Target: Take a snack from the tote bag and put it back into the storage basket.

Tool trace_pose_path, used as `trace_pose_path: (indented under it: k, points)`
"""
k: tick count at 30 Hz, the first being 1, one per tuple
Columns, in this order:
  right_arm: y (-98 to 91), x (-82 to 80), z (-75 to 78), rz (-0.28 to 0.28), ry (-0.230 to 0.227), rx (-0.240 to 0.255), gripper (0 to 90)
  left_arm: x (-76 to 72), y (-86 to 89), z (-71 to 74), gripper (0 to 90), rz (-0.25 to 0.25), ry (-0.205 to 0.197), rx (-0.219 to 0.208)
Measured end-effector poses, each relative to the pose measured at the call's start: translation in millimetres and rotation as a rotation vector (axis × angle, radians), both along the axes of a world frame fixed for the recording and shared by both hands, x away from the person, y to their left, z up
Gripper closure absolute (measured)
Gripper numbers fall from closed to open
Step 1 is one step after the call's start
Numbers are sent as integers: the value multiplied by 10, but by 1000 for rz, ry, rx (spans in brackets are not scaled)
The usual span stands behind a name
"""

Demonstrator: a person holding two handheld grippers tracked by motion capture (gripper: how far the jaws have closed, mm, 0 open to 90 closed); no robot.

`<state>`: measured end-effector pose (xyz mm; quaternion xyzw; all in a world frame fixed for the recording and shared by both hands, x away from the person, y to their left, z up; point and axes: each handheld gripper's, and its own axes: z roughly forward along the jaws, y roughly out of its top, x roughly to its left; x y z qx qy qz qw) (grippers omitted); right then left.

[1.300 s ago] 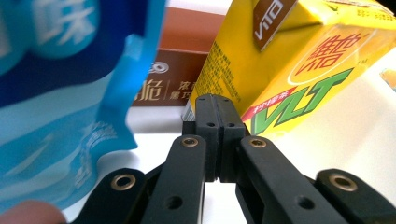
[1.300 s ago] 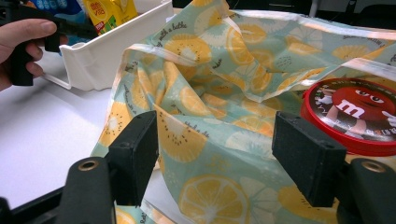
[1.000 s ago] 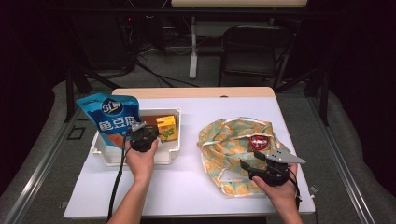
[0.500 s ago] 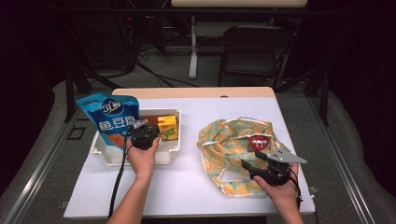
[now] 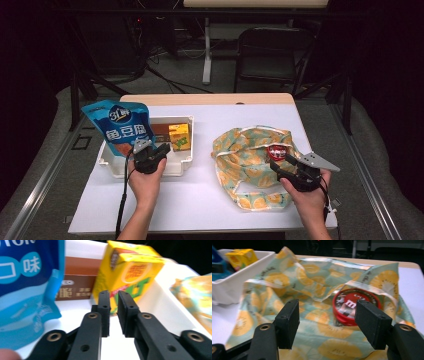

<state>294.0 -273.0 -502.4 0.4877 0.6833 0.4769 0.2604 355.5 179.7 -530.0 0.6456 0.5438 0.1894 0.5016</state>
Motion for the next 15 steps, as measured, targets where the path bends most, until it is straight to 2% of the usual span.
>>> trace_pose_path:
  k: [1,2,3,5,8,9,12,15]
  points:
    - [0,24,-3,-9,5,-23,363,-36,10,11,757,-8,-16,-10]
    - [2,52,-15,-23,2,-34,362,-86,17,32,773,-6,-59,-9]
    - [-1,81,-29,-37,5,-40,359,-133,17,57,788,0,-85,-3]
    - [-27,139,-56,-58,19,-49,338,-183,22,79,785,-21,-104,-19]
    - [-60,211,-95,-81,35,-49,325,-203,8,75,729,-51,-101,3]
    - [-59,229,-106,-91,34,-51,324,-217,-7,58,714,-86,-99,16]
    - [-56,278,-127,-97,45,-63,314,-232,-26,47,661,-130,-104,10]
    - [-54,323,-141,-113,59,-80,302,-240,-57,59,511,-169,-108,38]
